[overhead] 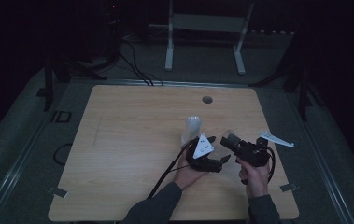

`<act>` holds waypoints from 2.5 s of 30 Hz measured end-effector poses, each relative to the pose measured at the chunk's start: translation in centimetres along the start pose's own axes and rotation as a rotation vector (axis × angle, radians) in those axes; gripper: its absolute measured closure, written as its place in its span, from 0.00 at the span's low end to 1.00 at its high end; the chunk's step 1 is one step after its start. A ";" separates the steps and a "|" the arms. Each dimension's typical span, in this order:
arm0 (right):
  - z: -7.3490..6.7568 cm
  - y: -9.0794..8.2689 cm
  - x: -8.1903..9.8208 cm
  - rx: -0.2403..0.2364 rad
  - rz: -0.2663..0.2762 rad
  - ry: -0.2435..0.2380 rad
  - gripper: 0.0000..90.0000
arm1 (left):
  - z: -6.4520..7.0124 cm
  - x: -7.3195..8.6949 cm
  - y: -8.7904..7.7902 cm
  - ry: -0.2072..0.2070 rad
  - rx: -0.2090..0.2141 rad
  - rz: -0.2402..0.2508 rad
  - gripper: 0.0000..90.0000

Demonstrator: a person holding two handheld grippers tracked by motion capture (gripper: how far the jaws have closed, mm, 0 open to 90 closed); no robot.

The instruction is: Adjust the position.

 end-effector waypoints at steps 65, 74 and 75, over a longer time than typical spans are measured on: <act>0.5 -2.5 0.3 -0.027 -0.026 0.009 0.36 | -0.1 -0.5 -1.6 0.051 -0.006 -0.027 0.34; 0.8 -3.0 0.7 -0.014 -0.048 -0.006 0.37 | -0.6 -1.0 -2.4 0.052 -0.010 -0.017 0.34; 0.9 -3.0 0.8 -0.013 -0.049 -0.007 0.37 | -0.6 -1.1 -2.5 0.054 -0.008 -0.018 0.34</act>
Point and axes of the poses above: each handheld gripper's, and its own axes: y roughly forward along the jaws, x roughly out of its underside, z roughly to its right, the point moved 4 cm from there along y, roughly forward along the jaws, and after that the axes turned 2 degrees about -y, right-handed, at the moved point
